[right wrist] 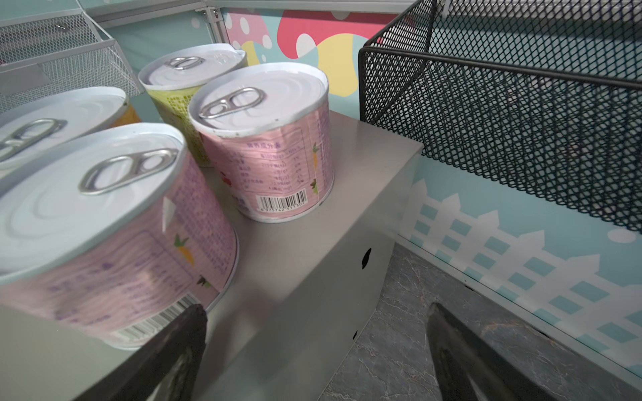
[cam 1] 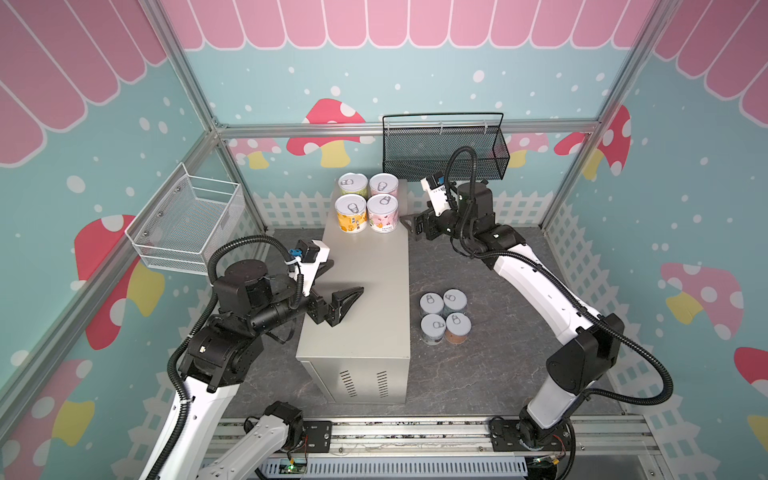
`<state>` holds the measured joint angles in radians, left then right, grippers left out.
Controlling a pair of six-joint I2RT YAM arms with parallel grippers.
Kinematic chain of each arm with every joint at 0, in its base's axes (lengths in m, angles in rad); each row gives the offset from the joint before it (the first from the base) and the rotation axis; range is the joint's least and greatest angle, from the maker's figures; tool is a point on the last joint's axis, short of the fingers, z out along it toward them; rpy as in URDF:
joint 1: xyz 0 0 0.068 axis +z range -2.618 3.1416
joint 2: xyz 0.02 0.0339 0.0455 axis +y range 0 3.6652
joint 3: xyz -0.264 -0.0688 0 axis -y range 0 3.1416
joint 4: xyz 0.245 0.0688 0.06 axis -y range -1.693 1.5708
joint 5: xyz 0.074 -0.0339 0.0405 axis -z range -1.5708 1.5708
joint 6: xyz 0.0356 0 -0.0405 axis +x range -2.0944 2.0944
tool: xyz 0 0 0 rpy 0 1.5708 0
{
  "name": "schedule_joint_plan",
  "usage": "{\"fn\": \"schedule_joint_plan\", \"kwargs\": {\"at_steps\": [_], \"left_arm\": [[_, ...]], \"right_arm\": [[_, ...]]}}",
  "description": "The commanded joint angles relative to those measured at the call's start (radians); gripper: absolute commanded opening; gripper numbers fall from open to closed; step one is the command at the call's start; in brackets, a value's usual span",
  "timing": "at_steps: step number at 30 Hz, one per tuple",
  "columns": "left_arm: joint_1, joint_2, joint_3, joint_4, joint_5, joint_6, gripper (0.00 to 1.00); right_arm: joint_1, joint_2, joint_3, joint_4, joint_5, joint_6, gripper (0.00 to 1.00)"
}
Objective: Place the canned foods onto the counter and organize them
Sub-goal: 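Raise the right gripper away from the placed pink can, then move the right gripper down over the floor can cluster while the left arm swings nearer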
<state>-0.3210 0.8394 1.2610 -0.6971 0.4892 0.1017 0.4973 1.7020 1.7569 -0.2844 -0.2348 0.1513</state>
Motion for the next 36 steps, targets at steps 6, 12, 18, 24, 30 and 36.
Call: {"fn": "schedule_joint_plan", "kwargs": {"at_steps": [6,12,18,24,30,36], "left_arm": [[0.008,-0.003,-0.009,0.017,-0.010,0.015,1.00],[0.006,0.008,0.006,0.007,-0.005,0.012,1.00],[-0.073,0.065,0.094,-0.074,-0.049,0.024,1.00],[-0.290,0.127,0.186,-0.126,-0.198,0.021,1.00],[-0.533,0.207,0.253,-0.149,-0.399,0.027,1.00],[-0.611,0.248,0.293,-0.140,-0.435,0.015,1.00]], "right_arm": [[-0.001,-0.140,-0.105,-0.003,0.050,-0.009,1.00],[0.000,-0.274,-0.261,-0.043,0.117,-0.014,1.00],[0.000,-0.401,-0.450,-0.067,0.169,0.010,1.00],[-0.002,-0.492,-0.639,-0.067,0.196,0.086,0.99],[-0.002,-0.553,-0.819,-0.066,0.229,0.156,0.99],[-0.001,-0.651,-0.989,-0.069,0.218,0.233,0.99]]}}
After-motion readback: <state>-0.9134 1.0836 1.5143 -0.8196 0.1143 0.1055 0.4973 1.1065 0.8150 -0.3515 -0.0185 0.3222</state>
